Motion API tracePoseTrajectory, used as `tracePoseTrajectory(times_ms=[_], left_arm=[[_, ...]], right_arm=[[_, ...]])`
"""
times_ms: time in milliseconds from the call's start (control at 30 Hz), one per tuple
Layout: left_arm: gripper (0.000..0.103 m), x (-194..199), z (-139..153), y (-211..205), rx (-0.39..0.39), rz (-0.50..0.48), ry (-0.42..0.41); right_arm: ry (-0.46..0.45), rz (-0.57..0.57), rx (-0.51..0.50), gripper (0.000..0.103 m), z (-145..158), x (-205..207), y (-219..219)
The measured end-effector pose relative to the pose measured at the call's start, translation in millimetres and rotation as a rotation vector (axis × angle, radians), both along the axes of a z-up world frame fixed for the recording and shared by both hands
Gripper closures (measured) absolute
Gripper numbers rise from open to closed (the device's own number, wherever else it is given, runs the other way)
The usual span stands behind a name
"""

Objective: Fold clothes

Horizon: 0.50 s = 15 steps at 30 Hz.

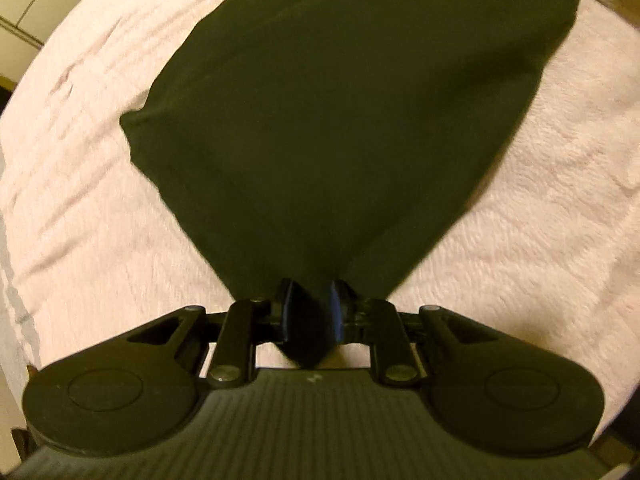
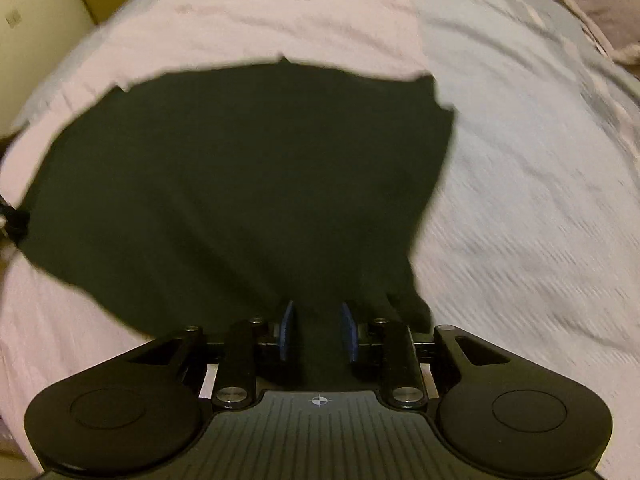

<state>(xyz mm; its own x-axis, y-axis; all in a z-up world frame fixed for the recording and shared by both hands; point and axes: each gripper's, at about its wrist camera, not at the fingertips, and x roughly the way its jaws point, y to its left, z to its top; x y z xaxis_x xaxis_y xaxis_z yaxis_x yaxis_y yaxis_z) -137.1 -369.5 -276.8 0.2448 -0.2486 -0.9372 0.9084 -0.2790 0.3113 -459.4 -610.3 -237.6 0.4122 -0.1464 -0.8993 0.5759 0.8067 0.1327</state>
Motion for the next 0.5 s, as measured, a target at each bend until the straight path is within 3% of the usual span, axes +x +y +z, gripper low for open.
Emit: tracePoseTrajectory(times_ms=[167, 233, 267, 367, 500], left_arm=[[0.085, 9.5, 24.1, 14.5, 0.008, 0.049, 0.012], [0.085, 14.0, 34.9, 21.2, -0.015, 0.024, -0.001], [0.082, 16.6, 40.1, 24.0, -0.026, 0.002, -0.009], [0.07, 24.3, 55.5, 32.3, -0.06, -0.062, -0.034], [0.068, 39.6, 64.6, 34.7, -0.087, -0.203, -0.07]], right_arm=[[0.071, -0.01, -0.043, 0.074, 30.0, -17.4, 15.1], [0.052, -0.009, -0.071, 0.049, 49.4, -18.0, 27.8], [0.035, -0.002, -0.082, 0.044, 58.1, -17.0, 35.8], [0.001, 0.02, -0.099, 0.041, 74.6, -3.0, 63.3], [0.021, -0.007, -0.125, 0.041, 76.4, 33.7, 109.6]])
